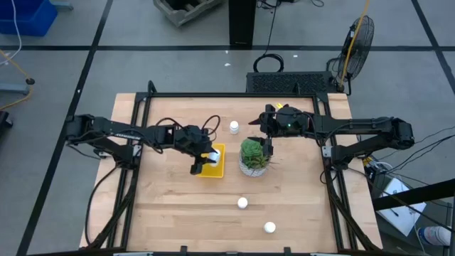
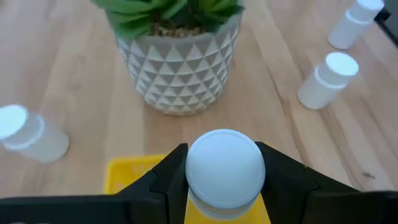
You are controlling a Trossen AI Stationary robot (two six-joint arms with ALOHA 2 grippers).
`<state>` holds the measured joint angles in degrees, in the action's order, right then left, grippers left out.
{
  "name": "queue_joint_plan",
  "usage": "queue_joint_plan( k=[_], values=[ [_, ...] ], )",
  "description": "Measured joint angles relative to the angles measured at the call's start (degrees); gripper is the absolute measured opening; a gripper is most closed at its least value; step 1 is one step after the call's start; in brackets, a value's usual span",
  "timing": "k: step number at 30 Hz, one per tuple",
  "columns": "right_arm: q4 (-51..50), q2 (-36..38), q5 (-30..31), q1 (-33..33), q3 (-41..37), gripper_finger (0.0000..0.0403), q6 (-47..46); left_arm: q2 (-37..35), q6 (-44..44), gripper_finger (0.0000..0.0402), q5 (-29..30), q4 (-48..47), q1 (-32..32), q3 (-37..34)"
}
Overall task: Pick and place pill bottles into a basket
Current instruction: Put the white medicine bottle into the yellow basket
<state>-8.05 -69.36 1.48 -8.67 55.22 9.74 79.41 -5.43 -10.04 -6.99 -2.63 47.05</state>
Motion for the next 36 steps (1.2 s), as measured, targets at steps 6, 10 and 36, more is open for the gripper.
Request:
queue_joint_plan(
  k=[6,10,36],
  values=[
    [0.0,0.0,0.0,0.0,0.0,0.0254,0.0,4.45,0.27,0.0161,2.71,0.65,0.93,-0.1],
    [-0.11,0.0,0.0,0.0,0.0,0.0254,0.24,6.69,0.01,0.0161,2.65,3.06,1.2,-0.13],
    [0.09,0.0,0.0,0.0,0.0,0.0254,0.87,9.09,2.93,0.0161,4.17,17.9,1.12,-9.09]
  ],
)
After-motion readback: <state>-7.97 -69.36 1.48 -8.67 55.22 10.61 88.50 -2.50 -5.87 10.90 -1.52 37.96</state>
